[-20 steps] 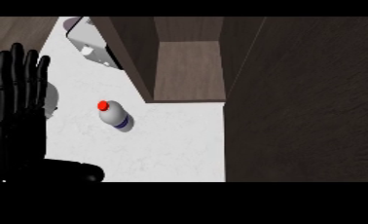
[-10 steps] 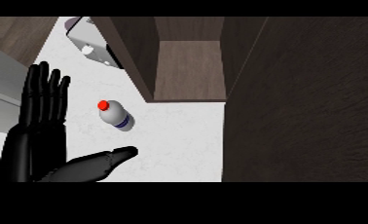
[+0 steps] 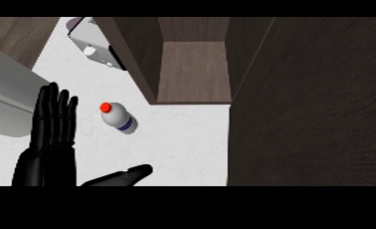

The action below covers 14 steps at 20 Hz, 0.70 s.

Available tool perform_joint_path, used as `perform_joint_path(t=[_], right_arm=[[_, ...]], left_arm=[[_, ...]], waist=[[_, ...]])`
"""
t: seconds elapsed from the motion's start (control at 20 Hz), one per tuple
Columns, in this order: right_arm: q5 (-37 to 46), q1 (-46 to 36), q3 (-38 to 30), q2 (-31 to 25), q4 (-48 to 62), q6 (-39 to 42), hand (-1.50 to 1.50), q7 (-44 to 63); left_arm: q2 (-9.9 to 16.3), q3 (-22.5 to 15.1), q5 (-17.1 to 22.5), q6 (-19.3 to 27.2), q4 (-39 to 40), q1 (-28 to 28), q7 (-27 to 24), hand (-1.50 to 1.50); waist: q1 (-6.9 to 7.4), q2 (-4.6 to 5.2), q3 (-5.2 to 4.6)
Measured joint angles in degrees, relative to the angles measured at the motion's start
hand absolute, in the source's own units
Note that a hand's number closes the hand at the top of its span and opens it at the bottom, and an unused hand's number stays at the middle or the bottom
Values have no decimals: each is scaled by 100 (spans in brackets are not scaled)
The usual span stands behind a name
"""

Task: Pick up the bottled water, place it into the cabinet and close the cabinet

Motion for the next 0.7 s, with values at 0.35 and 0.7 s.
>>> perform_joint_path(t=[0.35, 0.7], right_arm=[[110, 491, 114, -30, -110, 126, -150, -281], [221, 1155, 197, -64, -125, 356, -150, -870]], left_arm=[[9, 146, 117, 281, 418, 149, -420, -150], [94, 635, 548, 395, 1104, 222, -1048, -150]], waist=[[-19, 2, -1], [-28, 2, -3]])
